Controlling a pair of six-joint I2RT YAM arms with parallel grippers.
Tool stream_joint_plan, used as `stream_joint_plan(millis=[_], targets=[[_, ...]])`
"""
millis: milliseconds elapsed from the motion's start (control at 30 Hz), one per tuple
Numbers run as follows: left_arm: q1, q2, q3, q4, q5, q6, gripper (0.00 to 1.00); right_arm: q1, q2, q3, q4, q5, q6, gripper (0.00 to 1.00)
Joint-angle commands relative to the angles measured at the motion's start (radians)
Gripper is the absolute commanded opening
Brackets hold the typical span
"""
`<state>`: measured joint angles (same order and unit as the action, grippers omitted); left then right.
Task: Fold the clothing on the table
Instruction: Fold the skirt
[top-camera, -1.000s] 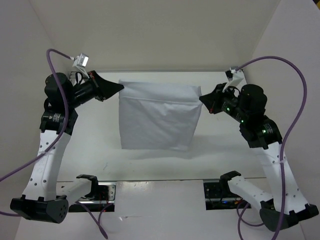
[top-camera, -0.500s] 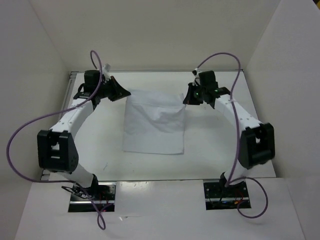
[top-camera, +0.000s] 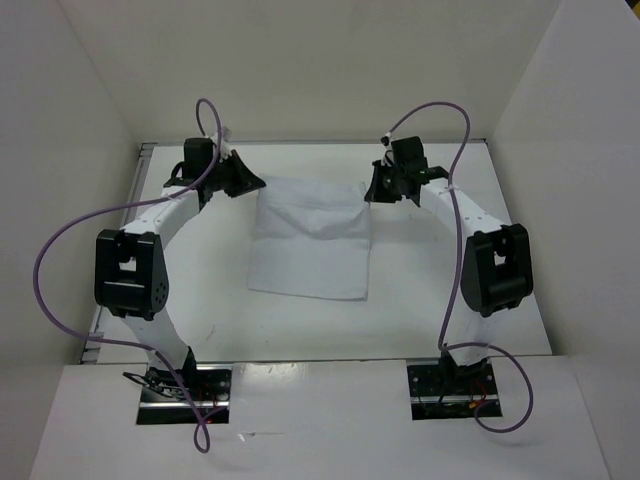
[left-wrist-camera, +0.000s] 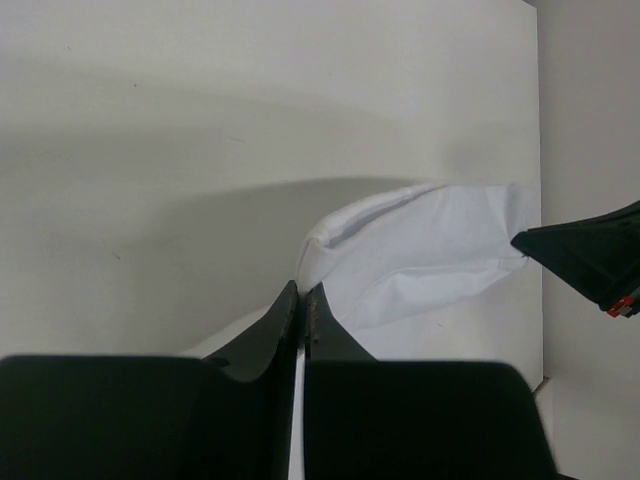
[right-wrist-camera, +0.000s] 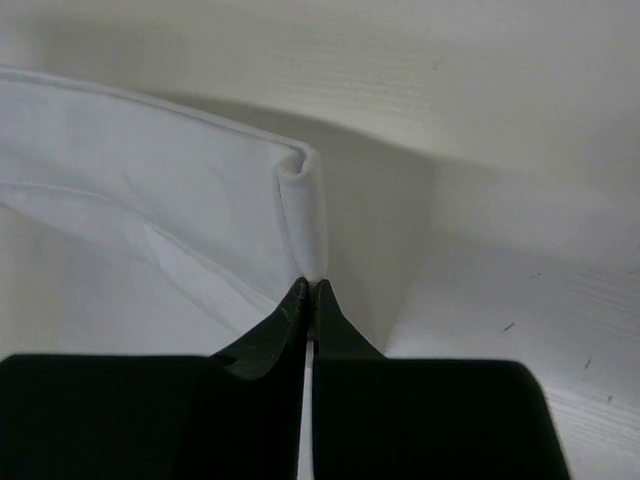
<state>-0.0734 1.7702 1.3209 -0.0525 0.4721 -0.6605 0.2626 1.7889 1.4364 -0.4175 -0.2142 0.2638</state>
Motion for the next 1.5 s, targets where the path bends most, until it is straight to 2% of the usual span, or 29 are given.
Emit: stream_joint_plan(millis=[0, 167, 333, 500, 567, 633, 700, 733, 800, 867, 967, 1067, 1200, 1333, 1467], targets=[[0.000, -0.052, -0.001, 0.034, 0.005, 0.042, 0.00, -0.010, -0.112, -0.068, 0.032, -0.011, -0.005, 0.00], [0.000, -0.135, -0.142, 0.034, -0.013, 0.033, 0.00, 0.003, -0.170, -0.145, -0.010, -0.011, 0.005, 0.00], [-0.020, -0.204, -0.259, -0.044, -0.075, 0.022, 0.00, 0.043, -0.221, -0.225, -0.084, -0.011, 0.037, 0.00], [-0.045, -0.218, -0.342, -0.130, -0.125, 0.022, 0.04, 0.102, -0.235, -0.274, -0.171, -0.011, 0.084, 0.06], [-0.074, -0.218, -0.364, -0.182, -0.138, 0.022, 0.10, 0.147, -0.235, -0.283, -0.216, -0.020, 0.122, 0.10], [-0.087, -0.218, -0.364, -0.223, -0.164, 0.022, 0.14, 0.177, -0.246, -0.292, -0.292, -0.010, 0.158, 0.21], [-0.098, -0.238, -0.376, -0.280, -0.184, 0.022, 0.33, 0.216, -0.276, -0.292, -0.345, -0.010, 0.219, 0.30], [-0.098, -0.247, -0.390, -0.296, -0.184, 0.022, 0.42, 0.227, -0.293, -0.292, -0.393, -0.010, 0.242, 0.39], [-0.098, -0.293, -0.399, -0.335, -0.184, 0.022, 0.58, 0.237, -0.359, -0.292, -0.431, 0.005, 0.294, 0.43], [-0.098, -0.351, -0.379, -0.375, -0.193, 0.013, 0.59, 0.251, -0.411, -0.251, -0.469, 0.019, 0.325, 0.50], [-0.098, -0.400, -0.283, -0.414, -0.222, 0.013, 0.60, 0.251, -0.450, -0.194, -0.478, 0.076, 0.344, 0.50], [-0.098, -0.385, -0.212, -0.376, -0.233, 0.022, 0.59, 0.251, -0.402, -0.185, -0.410, 0.122, 0.335, 0.46], [-0.098, -0.258, -0.163, -0.301, -0.224, 0.035, 0.59, 0.239, -0.208, -0.154, -0.282, 0.203, 0.313, 0.45], [-0.098, -0.166, -0.140, -0.186, -0.259, 0.080, 0.60, 0.239, -0.064, -0.054, -0.238, 0.292, 0.279, 0.45], [-0.098, -0.109, -0.127, -0.185, -0.302, 0.124, 0.60, 0.230, 0.006, -0.001, -0.240, 0.341, 0.249, 0.45]])
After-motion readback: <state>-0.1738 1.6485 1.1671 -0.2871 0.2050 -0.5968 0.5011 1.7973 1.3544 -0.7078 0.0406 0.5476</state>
